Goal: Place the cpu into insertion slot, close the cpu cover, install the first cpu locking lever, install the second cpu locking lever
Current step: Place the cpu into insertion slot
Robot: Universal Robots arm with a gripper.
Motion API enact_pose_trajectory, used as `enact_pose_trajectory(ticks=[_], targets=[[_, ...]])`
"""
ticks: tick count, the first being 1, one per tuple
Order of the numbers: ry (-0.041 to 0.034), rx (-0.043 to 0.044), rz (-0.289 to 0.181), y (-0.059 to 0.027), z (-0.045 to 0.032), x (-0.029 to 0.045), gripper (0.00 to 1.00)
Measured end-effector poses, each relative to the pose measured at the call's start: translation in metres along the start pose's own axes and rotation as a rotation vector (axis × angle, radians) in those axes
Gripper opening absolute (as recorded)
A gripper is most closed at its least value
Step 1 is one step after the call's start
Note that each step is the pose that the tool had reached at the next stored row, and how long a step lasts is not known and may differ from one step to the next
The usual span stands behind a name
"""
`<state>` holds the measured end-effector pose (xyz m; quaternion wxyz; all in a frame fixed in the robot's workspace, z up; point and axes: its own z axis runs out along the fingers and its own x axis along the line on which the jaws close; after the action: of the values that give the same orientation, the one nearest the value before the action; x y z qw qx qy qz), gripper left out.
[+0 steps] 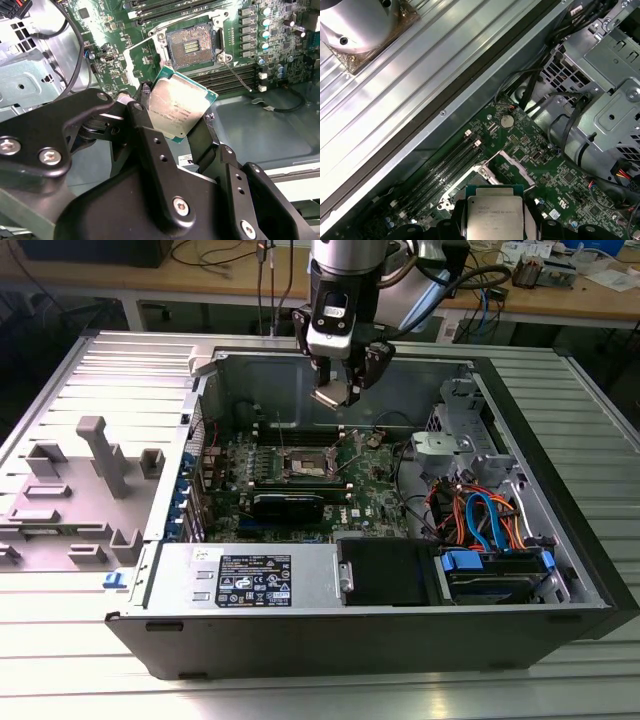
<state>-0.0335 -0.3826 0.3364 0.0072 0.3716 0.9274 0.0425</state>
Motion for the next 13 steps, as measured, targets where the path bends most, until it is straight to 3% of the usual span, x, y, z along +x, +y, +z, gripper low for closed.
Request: enact_pose_trajectory(ticks=[13], targets=[[-0.0016,-0.0002,0.018,-0.0001,0.0002,-0.0001,0.55]])
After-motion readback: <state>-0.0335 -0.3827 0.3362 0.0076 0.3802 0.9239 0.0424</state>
